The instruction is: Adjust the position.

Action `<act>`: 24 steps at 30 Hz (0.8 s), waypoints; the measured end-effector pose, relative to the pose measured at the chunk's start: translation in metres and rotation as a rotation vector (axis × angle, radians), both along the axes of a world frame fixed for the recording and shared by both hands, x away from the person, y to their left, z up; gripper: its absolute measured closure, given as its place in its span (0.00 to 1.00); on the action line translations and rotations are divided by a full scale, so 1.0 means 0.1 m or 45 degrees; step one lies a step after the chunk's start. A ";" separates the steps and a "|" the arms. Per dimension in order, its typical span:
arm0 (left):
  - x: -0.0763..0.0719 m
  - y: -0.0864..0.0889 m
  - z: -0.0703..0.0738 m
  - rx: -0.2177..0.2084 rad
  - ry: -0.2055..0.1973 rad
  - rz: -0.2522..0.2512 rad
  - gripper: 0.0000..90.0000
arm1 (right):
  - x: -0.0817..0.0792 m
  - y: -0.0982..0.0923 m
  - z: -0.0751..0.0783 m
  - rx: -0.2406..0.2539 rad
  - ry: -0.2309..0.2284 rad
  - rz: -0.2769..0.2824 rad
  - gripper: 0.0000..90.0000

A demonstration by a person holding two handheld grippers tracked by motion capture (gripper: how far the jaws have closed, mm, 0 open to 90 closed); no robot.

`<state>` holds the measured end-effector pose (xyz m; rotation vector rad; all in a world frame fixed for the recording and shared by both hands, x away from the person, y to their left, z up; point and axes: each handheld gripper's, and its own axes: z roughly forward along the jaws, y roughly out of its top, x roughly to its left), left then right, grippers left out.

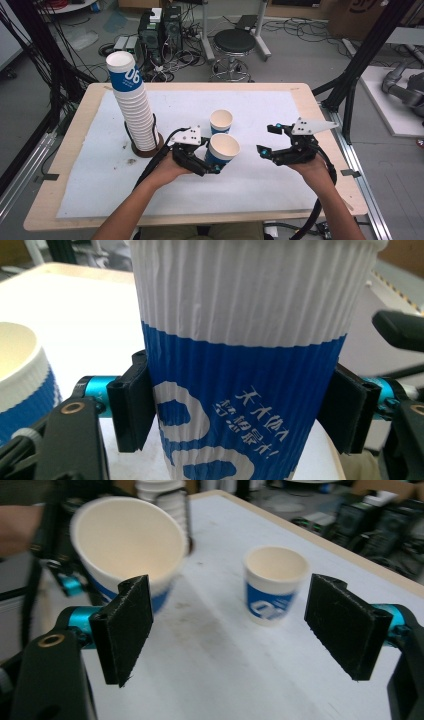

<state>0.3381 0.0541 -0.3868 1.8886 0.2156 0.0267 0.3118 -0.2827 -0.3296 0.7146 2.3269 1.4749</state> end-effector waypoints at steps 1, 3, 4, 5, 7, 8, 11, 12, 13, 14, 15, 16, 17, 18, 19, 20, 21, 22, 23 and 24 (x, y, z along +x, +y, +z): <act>0.00 0.01 -0.01 -0.015 -0.003 0.009 0.29 | 0.00 -0.04 -0.03 -0.005 -0.004 -0.030 0.22; 0.00 0.03 -0.03 -0.039 -0.006 0.028 0.29 | 0.01 -0.11 -0.09 -0.013 0.000 -0.077 0.22; 0.01 0.03 -0.04 -0.054 -0.009 0.031 0.29 | 0.01 -0.13 -0.12 -0.019 0.001 -0.099 0.22; 0.00 0.04 -0.05 -0.064 -0.014 0.039 0.29 | 0.01 -0.15 -0.15 -0.028 0.000 -0.116 0.22; 0.01 0.06 -0.06 -0.088 -0.023 0.045 0.29 | 0.01 -0.18 -0.21 -0.026 0.009 -0.147 0.22; 0.01 0.07 -0.07 -0.101 -0.026 0.047 0.29 | 0.02 -0.19 -0.24 -0.027 0.002 -0.157 0.22; 0.02 0.11 -0.08 -0.155 -0.038 0.060 0.29 | 0.01 -0.22 -0.31 -0.021 -0.009 -0.192 0.22; 0.03 0.12 -0.08 -0.161 -0.044 0.063 0.29 | 0.01 -0.23 -0.33 -0.016 -0.014 -0.204 0.22; 0.03 0.13 -0.08 -0.175 -0.043 0.065 0.29 | 0.01 -0.24 -0.35 -0.003 -0.016 -0.220 0.22; 0.04 0.14 -0.08 -0.180 -0.046 0.069 0.29 | 0.01 -0.26 -0.38 0.011 -0.017 -0.229 0.22; 0.03 0.15 -0.08 -0.185 -0.047 0.075 0.29 | 0.02 -0.26 -0.40 0.015 -0.016 -0.239 0.22; 0.03 0.15 -0.08 -0.187 -0.051 0.076 0.29 | 0.02 -0.27 -0.41 0.019 -0.015 -0.245 0.22; 0.03 0.16 -0.08 -0.191 -0.052 0.076 0.29 | 0.02 -0.27 -0.43 0.025 -0.009 -0.252 0.22; 0.03 0.17 -0.08 -0.192 -0.054 0.080 0.29 | 0.02 -0.28 -0.45 0.024 -0.007 -0.256 0.22; 0.02 0.17 -0.08 -0.195 -0.055 0.084 0.29 | 0.01 -0.28 -0.47 0.026 -0.006 -0.260 0.22; 0.02 0.17 -0.08 -0.198 -0.056 0.089 0.29 | 0.01 -0.28 -0.49 0.030 -0.005 -0.262 0.22; 0.02 0.17 -0.08 -0.201 -0.054 0.098 0.29 | 0.01 -0.28 -0.51 0.035 0.000 -0.264 0.22; 0.01 0.17 -0.09 -0.201 -0.055 0.100 0.29 | 0.00 -0.28 -0.52 0.036 0.003 -0.266 0.22; 0.01 0.17 -0.08 -0.202 -0.055 0.101 0.29 | -0.01 -0.28 -0.53 0.029 -0.005 -0.267 0.22; 0.01 0.17 -0.08 -0.209 -0.057 0.106 0.29 | -0.01 -0.27 -0.53 0.023 -0.006 -0.269 0.22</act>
